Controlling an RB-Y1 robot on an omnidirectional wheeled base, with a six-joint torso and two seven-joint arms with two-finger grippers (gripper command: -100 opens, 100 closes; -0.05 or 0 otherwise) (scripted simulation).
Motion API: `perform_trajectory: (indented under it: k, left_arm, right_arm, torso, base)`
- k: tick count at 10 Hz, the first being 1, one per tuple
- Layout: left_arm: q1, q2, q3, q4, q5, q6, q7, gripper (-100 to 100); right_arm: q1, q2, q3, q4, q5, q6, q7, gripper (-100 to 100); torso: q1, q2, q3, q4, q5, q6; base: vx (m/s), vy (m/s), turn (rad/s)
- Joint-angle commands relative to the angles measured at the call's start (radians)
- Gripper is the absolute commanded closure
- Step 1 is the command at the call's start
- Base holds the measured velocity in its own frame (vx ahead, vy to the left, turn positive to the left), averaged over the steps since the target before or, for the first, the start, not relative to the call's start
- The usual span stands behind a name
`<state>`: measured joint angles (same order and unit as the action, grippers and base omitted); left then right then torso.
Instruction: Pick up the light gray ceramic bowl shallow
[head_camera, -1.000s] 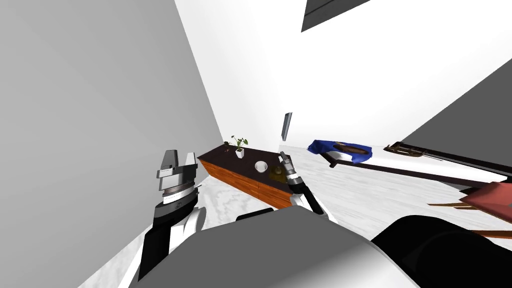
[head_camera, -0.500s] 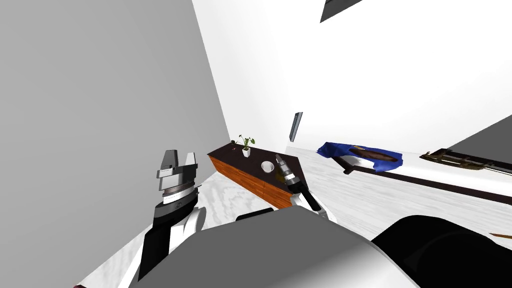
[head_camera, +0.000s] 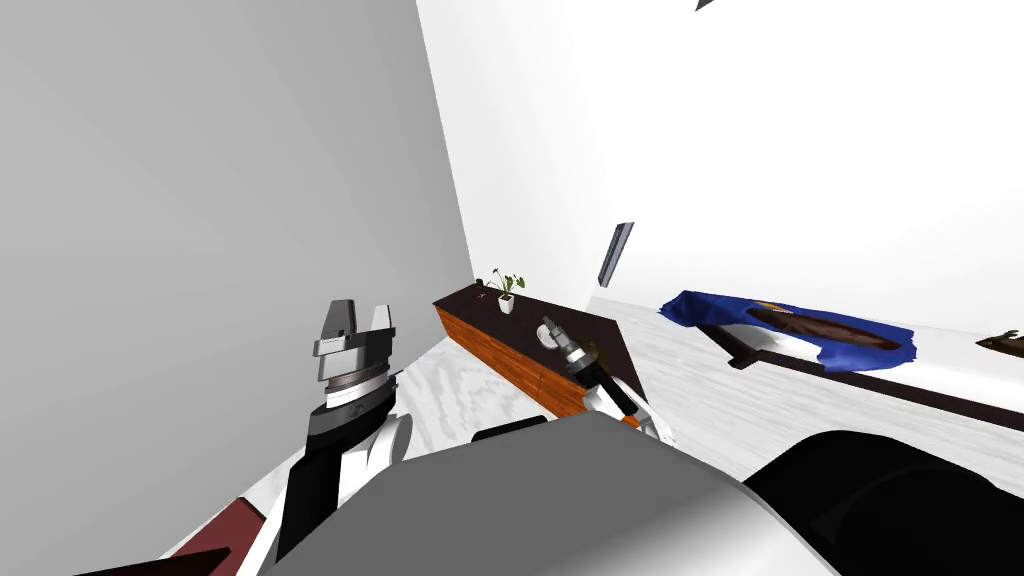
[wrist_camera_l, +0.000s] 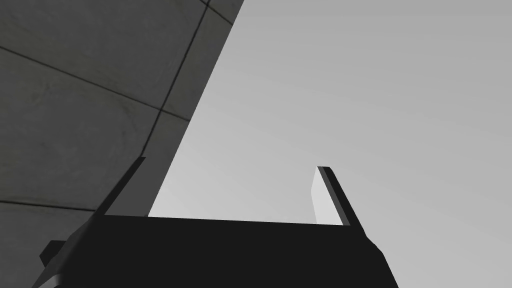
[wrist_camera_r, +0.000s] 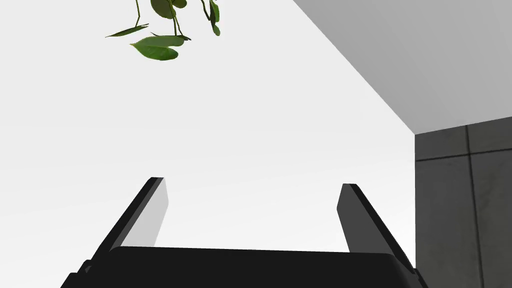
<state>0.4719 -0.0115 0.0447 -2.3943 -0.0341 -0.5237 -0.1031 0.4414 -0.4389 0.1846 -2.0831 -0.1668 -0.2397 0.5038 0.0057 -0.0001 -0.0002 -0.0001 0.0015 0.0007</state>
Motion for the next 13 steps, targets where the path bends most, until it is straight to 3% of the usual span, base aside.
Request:
perform_trajectory:
  k: [1,3,5,6,8,9,11,12,13]
  left_arm:
    - [0.000,0.000,0.000,0.000,0.000,0.000,0.000,0]
    - [0.000,0.000,0.000,0.000,0.000,0.000,0.000,0]
    - [0.000,0.000,0.000,0.000,0.000,0.000,0.000,0]
    - [0.000,0.000,0.000,0.000,0.000,0.000,0.000,0]
    - [0.000,0.000,0.000,0.000,0.000,0.000,0.000,0]
    - [0.000,0.000,0.000,0.000,0.000,0.000,0.000,0]
    - [0.000,0.000,0.000,0.000,0.000,0.000,0.000,0]
    - [0.000,0.000,0.000,0.000,0.000,0.000,0.000,0]
    - [0.000,0.000,0.000,0.000,0.000,0.000,0.000,0]
  right_arm:
    - [-0.011,-0.041,0.021,0.026,-0.004,0.024,0.050,-100]
    - [-0.019,-0.075,0.039,0.044,-0.007,0.049,0.093,-100]
    - [-0.035,-0.144,0.076,0.083,-0.012,0.103,0.156,-100]
    - [-0.035,-0.146,0.076,0.083,-0.012,0.103,0.172,-100]
    - [-0.050,-0.205,0.116,0.125,-0.014,0.160,0.240,-100]
    - [-0.050,-0.217,0.116,0.125,-0.014,0.160,0.247,-100]
    - [-0.063,-0.289,0.158,0.171,-0.014,0.218,0.306,-100]
    - [-0.063,-0.289,0.158,0.171,-0.014,0.218,0.317,-100]
    - [-0.069,-0.324,0.179,0.195,-0.012,0.248,0.350,-100]
  torso:
    - [0.000,0.000,0.000,0.000,0.000,0.000]
    - [0.002,-0.001,0.000,0.000,0.000,-0.001]
    - [-0.001,-0.001,0.000,0.000,0.000,0.000]
    - [-0.001,-0.002,-0.001,0.000,0.000,0.000]
    - [-0.002,-0.001,0.000,0.000,-0.001,0.000]
    - [-0.001,-0.002,-0.001,0.000,0.000,0.000]
    - [-0.003,-0.001,0.000,0.000,-0.001,0.000]
    - [-0.003,-0.002,-0.001,0.000,-0.001,0.000]
    - [-0.003,-0.001,-0.001,0.000,-0.001,0.000]
  base:
    - [0.021,0.083,0.159]
    - [0.039,0.101,0.202]
    - [0.057,0.073,0.204]
    - [0.045,0.049,0.070]
    - [0.062,0.068,0.175]
    - [0.055,0.052,0.068]
    - [0.056,0.039,0.143]
    - [0.063,0.029,0.073]
    - [0.066,0.028,0.093]
